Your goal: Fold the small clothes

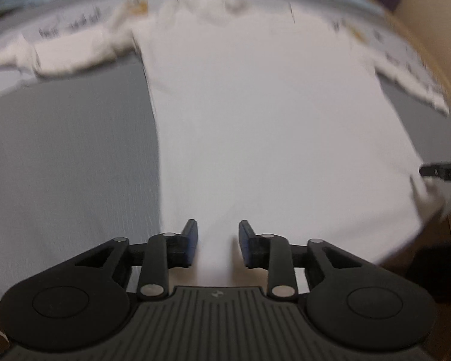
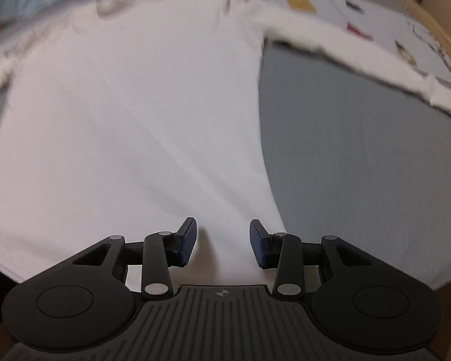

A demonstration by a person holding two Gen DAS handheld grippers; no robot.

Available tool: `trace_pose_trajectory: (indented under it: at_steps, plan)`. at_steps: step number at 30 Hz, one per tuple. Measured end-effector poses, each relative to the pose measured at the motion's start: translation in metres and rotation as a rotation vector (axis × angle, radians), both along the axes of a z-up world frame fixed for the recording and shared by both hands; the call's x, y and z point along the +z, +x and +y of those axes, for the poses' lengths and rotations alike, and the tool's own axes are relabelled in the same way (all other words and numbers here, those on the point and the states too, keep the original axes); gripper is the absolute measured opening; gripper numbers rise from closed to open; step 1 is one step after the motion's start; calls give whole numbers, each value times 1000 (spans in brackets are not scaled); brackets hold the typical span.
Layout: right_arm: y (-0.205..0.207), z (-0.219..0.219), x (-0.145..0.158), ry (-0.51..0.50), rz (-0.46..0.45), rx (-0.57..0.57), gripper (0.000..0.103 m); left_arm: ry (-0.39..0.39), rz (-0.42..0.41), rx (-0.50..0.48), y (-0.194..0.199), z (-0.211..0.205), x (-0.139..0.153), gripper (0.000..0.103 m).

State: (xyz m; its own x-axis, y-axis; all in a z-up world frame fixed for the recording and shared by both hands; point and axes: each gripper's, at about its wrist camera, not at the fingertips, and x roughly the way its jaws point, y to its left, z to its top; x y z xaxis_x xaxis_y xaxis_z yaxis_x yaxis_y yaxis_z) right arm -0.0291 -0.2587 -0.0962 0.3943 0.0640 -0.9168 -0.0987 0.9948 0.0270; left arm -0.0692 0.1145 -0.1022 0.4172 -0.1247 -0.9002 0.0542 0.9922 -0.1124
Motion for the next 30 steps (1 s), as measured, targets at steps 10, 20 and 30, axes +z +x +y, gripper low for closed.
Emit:
trace_pose_trajectory:
  at_steps: [10,20,30]
  plan:
    - [23,-7,72,120,-404,-67,50,57,-363,152,17,6,96,52]
    - [111,24,143,159,-531,-23,53,84,-318,370,142,106,106,52]
    - [202,77,111,224,-470,18,2,110,-231,608,211,208,26,14]
